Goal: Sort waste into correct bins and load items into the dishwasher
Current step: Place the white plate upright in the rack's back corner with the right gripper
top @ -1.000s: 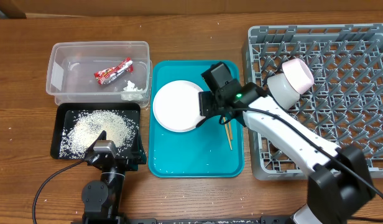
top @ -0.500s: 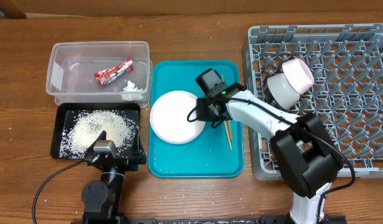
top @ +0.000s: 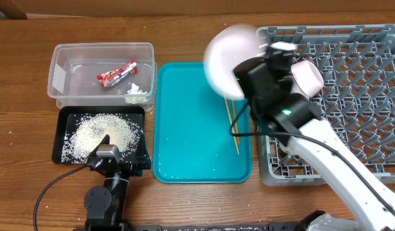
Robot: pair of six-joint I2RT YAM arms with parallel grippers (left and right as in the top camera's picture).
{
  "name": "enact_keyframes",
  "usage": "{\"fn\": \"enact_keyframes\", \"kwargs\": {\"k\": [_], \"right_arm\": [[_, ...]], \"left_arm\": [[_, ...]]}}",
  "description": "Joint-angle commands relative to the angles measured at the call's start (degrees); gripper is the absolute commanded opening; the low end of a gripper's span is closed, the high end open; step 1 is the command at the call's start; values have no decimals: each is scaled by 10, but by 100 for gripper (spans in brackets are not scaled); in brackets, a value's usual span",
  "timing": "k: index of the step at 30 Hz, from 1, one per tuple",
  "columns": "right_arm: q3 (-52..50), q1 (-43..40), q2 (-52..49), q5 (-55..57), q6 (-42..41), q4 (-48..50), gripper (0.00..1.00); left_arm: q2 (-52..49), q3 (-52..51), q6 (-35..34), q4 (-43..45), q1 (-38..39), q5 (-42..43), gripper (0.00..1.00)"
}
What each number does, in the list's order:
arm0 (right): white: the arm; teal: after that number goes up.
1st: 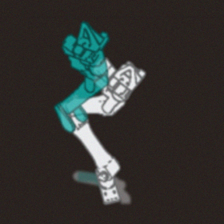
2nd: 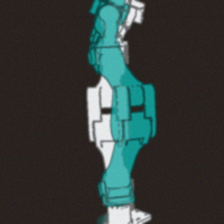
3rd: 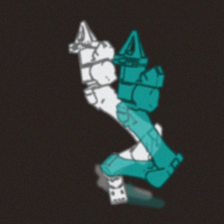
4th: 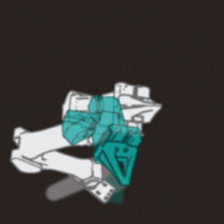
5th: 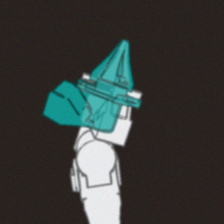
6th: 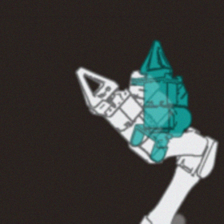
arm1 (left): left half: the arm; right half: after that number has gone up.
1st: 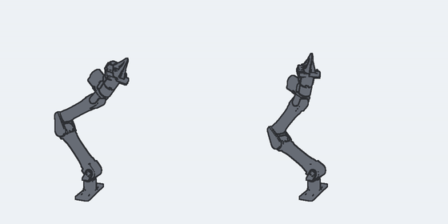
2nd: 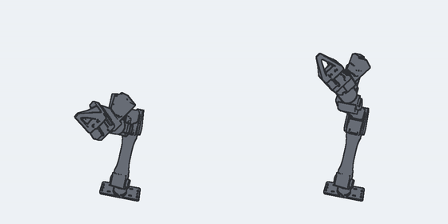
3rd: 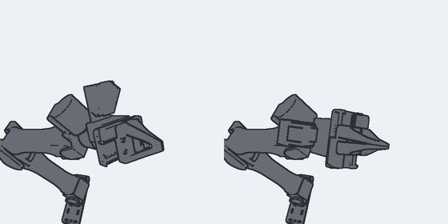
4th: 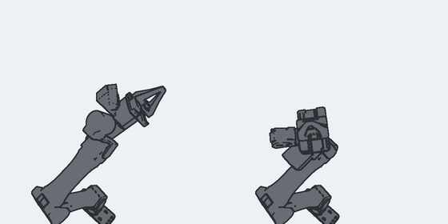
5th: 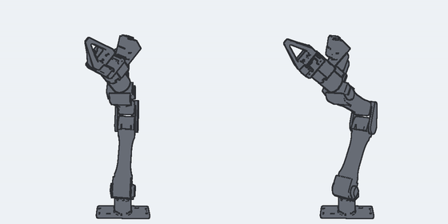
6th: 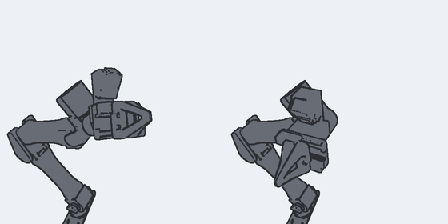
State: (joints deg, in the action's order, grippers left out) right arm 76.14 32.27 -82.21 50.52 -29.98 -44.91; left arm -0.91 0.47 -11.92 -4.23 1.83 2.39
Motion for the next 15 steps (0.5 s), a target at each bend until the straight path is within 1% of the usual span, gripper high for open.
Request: {"fn": "enact_keyframes", "kwargs": {"k": [1,8,10,13,14,15], "right_arm": [[8,-54,11,333,6,2,4],[7,-211,-15,288,37,0,4],[7,-250,-34,267,60,5,4],[7,-284,-61,238,95,13,4],[7,-305,-83,239,140,31,4],[7,-311,-91,239,155,38,4]], "left_arm": [[3,-2,-5,0,-3,4,100],[3,-2,-5,0,-3,4,100],[3,-2,-5,0,-3,4,100],[3,-2,-5,0,-3,4,100],[3,-2,-5,0,-3,4,100],[3,-2,-5,0,-3,4,100]]}}
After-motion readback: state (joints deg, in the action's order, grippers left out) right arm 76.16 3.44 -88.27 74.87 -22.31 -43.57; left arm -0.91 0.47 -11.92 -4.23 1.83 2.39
